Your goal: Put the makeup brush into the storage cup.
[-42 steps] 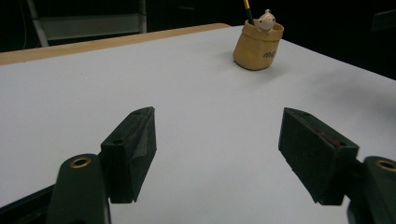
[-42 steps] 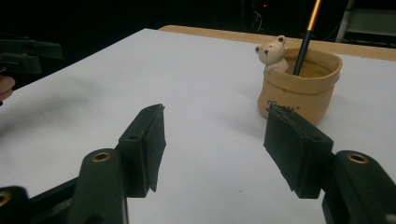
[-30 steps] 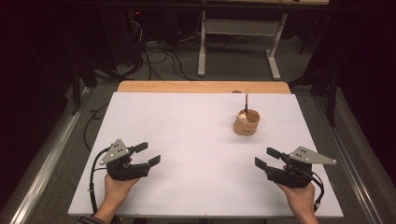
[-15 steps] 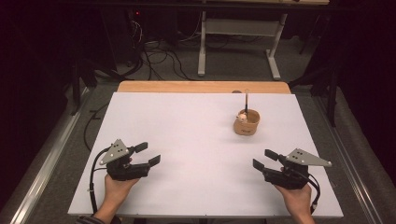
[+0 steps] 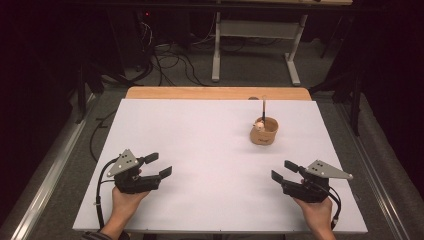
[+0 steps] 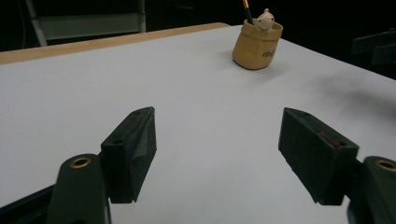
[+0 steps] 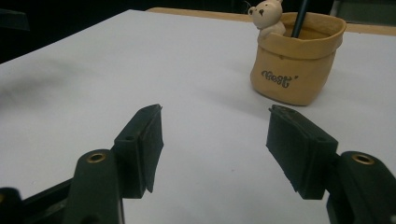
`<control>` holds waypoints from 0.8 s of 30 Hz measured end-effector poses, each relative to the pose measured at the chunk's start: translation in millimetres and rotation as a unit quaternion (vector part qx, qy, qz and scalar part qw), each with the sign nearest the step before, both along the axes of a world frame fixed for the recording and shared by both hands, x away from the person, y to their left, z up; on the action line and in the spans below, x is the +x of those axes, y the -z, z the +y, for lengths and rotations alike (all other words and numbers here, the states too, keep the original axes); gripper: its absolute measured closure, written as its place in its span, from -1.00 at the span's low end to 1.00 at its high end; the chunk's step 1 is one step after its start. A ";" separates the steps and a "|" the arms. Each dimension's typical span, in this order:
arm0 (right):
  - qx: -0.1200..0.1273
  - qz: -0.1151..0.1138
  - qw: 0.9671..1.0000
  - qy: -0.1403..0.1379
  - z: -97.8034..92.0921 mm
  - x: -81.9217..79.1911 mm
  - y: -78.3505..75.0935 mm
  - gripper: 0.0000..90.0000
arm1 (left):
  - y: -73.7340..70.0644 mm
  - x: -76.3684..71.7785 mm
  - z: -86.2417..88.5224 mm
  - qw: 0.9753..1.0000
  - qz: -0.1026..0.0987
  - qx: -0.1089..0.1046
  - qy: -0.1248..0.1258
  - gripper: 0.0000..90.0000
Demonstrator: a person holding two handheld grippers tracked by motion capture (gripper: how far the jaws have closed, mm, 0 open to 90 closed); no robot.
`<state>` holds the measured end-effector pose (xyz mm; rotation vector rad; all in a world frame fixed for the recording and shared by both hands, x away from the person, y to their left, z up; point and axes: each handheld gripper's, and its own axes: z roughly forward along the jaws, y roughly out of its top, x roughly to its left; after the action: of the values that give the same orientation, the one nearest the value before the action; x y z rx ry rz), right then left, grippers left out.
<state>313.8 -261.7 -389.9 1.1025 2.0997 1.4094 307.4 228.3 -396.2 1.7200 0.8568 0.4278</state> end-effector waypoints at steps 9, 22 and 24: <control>-0.007 -0.001 1.000 0.004 0.3 2.4 5.9 -0.16 | 0.0 -0.2 -0.2 1.000 0.000 0.001 0.000 -0.37; -0.001 0.000 1.000 0.010 -1.5 0.8 12.9 -0.17 | 0.1 -0.1 -0.5 1.000 -0.001 0.002 0.000 -0.37; -0.001 -0.001 1.000 0.008 -1.4 0.1 13.4 -0.17 | 0.2 0.0 -0.6 1.000 0.000 0.002 0.001 -0.37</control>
<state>313.9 -263.1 -403.3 1.1140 2.0846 1.4002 307.4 227.6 -396.4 1.7248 0.8545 0.4288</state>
